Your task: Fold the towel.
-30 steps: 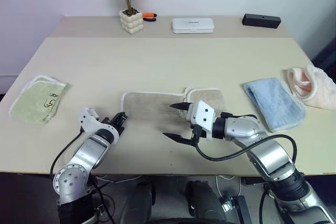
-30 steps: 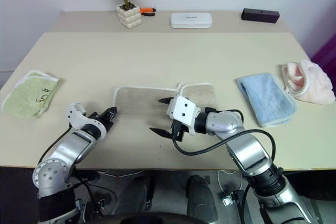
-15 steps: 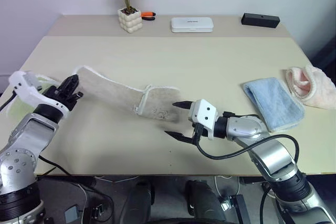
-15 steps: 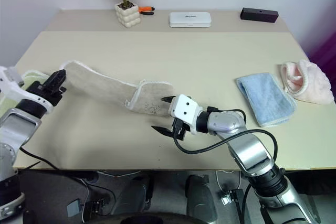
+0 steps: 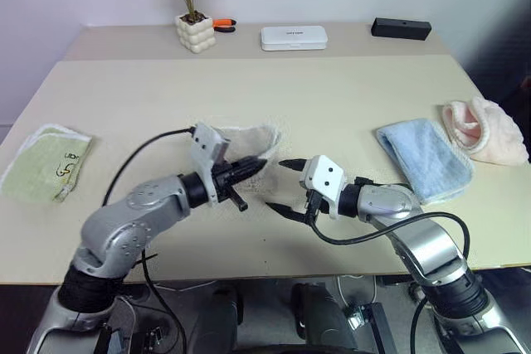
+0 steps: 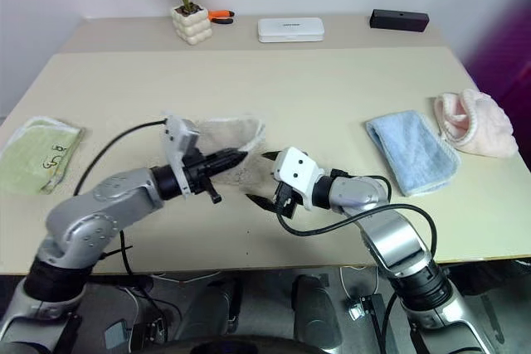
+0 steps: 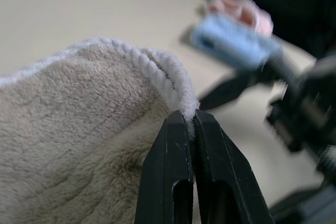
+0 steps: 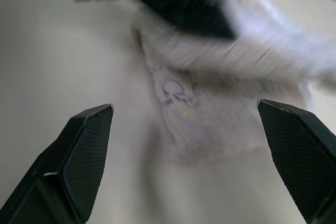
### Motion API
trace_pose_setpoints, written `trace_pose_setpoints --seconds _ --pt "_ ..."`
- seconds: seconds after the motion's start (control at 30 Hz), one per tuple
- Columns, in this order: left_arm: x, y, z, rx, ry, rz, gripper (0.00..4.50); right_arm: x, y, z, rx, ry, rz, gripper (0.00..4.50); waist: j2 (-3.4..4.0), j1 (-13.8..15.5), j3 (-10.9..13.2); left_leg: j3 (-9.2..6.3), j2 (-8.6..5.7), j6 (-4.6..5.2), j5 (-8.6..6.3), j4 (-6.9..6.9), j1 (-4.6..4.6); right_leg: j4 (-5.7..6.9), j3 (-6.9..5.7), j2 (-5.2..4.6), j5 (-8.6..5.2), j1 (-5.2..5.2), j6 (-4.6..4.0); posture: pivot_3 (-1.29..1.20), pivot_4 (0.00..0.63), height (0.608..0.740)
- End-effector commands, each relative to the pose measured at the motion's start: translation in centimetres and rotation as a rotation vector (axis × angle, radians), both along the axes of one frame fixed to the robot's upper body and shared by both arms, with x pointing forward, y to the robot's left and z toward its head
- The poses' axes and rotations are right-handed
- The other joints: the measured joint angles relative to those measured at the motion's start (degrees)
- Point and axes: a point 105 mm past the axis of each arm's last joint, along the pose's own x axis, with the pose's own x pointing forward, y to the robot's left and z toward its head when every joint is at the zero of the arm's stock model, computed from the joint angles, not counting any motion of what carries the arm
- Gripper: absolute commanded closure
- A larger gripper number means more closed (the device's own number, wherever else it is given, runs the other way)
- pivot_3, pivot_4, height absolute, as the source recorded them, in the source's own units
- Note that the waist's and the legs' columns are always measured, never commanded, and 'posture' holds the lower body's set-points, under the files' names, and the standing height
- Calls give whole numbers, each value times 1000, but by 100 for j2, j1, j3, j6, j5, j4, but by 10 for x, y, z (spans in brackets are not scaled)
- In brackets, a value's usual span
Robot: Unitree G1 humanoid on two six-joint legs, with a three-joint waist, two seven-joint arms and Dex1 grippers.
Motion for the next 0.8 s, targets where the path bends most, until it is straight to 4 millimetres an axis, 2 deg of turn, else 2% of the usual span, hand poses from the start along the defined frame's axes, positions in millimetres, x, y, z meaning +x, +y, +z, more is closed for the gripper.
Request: trace_pose_setpoints --seconds 0.03,0.07,0.13,0.27,0.37,0.4,0.47,0.5,0.53,0.6,0.67,0.7,0.8 --pt "2 -2 6 -16 -44 -17 4451 1 -5 10 7 -52 -21 0 0 10 0 0 0 0 0 1 0 0 0 0 0 1 0 0 150 738" --pt "2 -1 6 -24 -41 -14 3848 2 -7 10 5 -53 -27 0 0 12 0 0 0 0 0 2 0 0 0 -1 0 1 0 0 150 738" --pt "3 2 8 -34 -41 3 3082 2 -8 10 2 -54 -34 0 0 14 0 0 0 0 0 3 -2 0 0 -2 0 1 1 0 150 738" --pt "-5 15 20 -112 -21 15 1133 6 -11 11 -3 -63 -56 0 0 -6 0 -1 0 0 0 3 -1 0 0 -2 1 1 2 0 150 738" --pt "-15 36 29 -157 -8 27 1133 13 -17 14 4 -61 -92 0 0 -18 0 -3 1 0 0 1 -1 3 0 -1 1 -3 2 0 150 738" --pt "-17 48 36 -194 -23 57 1088 17 -22 15 6 -60 -117 253 0 -13 1 -3 2 0 0 1 0 4 0 -1 1 -3 2 0 150 738" --pt "-11 70 47 -219 -63 156 1715 24 -28 20 26 -62 -140 848 1 3 1 -3 2 0 0 3 0 5 0 -1 0 -2 0 0 150 738" --pt "-5 78 48 -202 -78 210 1981 26 -29 25 44 -68 -143 1320 0 23 1 -3 2 0 0 7 0 5 0 -2 0 0 0 0 150 738" --pt "0 84 47 -179 -88 250 2461 29 -25 32 81 -74 -141 1856 0 32 1 -4 0 0 0 9 0 5 -1 -2 0 3 0 0 150 738" --pt "8 88 43 -138 -103 294 3539 31 -16 47 160 -75 -124 2958 0 24 1 -4 -2 0 0 11 1 4 0 -3 0 6 0 0 150 738" --pt "17 82 30 -54 -105 307 4500 32 -1 58 234 -52 -92 3983 0 16 1 -4 -2 0 0 9 1 4 -1 -2 1 6 1 0 150 738" --pt "19 78 26 -37 -106 301 4500 32 5 60 249 -39 -80 4459 0 14 1 -4 -2 0 0 5 1 4 0 -1 2 4 4 0 150 738" --pt "31 65 7 -3 -78 300 4500 35 25 46 211 -3 -39 4459 0 17 0 -4 -2 0 0 2 1 4 -1 -1 10 3 18 0 150 738"
